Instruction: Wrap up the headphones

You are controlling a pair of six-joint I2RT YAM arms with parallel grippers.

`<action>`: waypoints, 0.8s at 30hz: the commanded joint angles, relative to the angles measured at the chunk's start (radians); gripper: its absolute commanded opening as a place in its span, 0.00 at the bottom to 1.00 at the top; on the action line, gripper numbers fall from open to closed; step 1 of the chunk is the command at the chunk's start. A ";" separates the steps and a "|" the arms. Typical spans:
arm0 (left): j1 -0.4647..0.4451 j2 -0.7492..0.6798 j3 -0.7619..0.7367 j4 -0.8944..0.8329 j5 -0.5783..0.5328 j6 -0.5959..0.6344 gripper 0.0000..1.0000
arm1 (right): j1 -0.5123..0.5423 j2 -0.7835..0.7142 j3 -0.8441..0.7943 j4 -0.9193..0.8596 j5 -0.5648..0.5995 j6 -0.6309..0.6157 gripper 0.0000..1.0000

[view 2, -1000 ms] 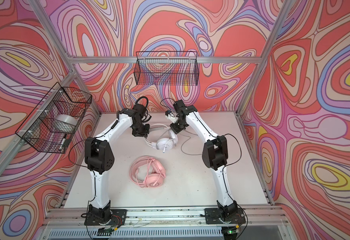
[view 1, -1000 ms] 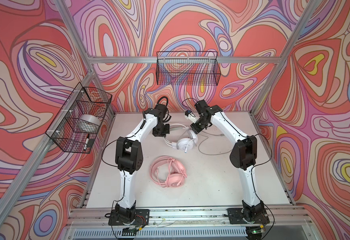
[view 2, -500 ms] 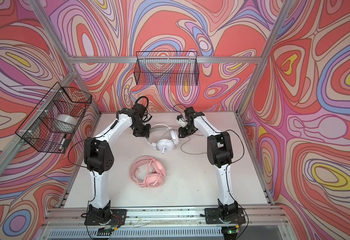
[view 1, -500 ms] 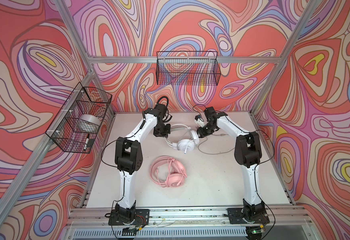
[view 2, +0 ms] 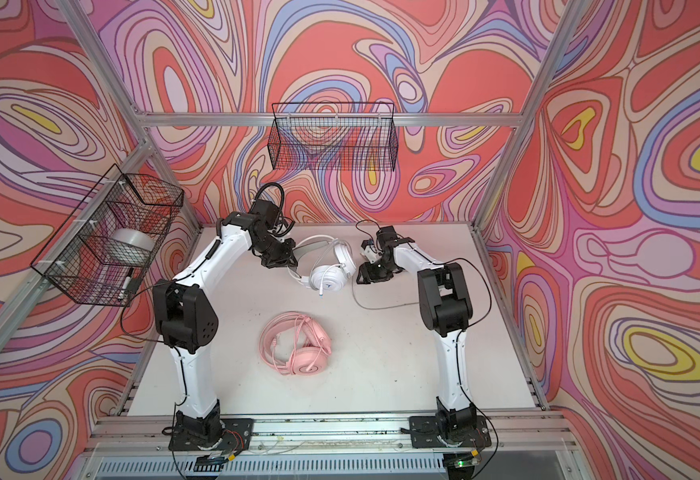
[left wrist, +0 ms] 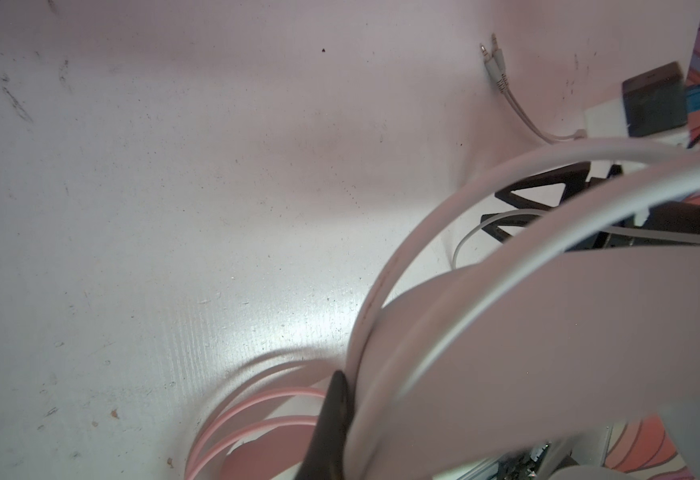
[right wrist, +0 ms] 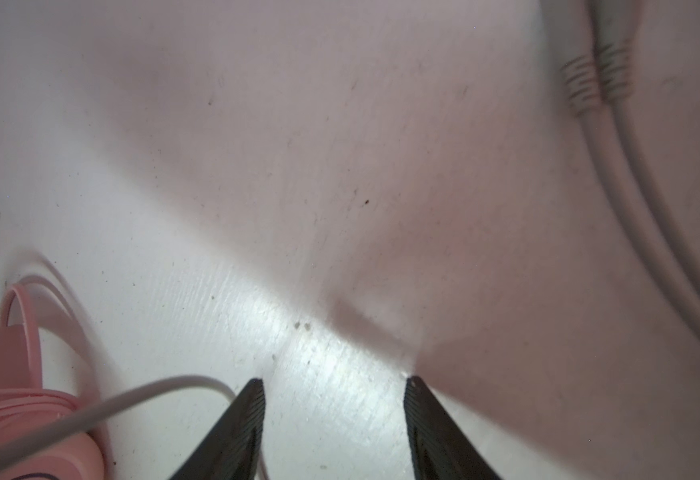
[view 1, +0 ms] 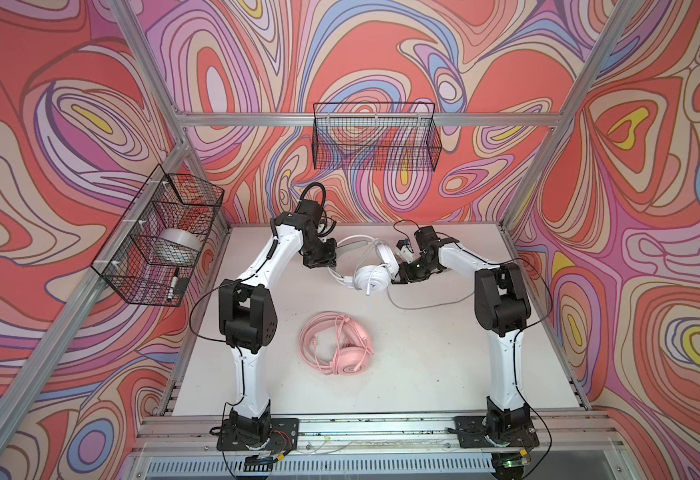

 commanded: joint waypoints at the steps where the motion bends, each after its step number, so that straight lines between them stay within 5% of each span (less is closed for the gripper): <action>1: 0.010 -0.056 -0.009 0.037 0.090 -0.041 0.00 | -0.005 -0.052 -0.051 0.077 -0.075 0.039 0.58; 13: 0.050 -0.068 0.000 0.123 0.158 -0.143 0.00 | -0.005 -0.138 -0.314 0.292 -0.274 0.105 0.59; 24: 0.065 -0.042 0.044 0.163 0.156 -0.221 0.00 | -0.003 -0.139 -0.412 0.289 -0.264 0.084 0.51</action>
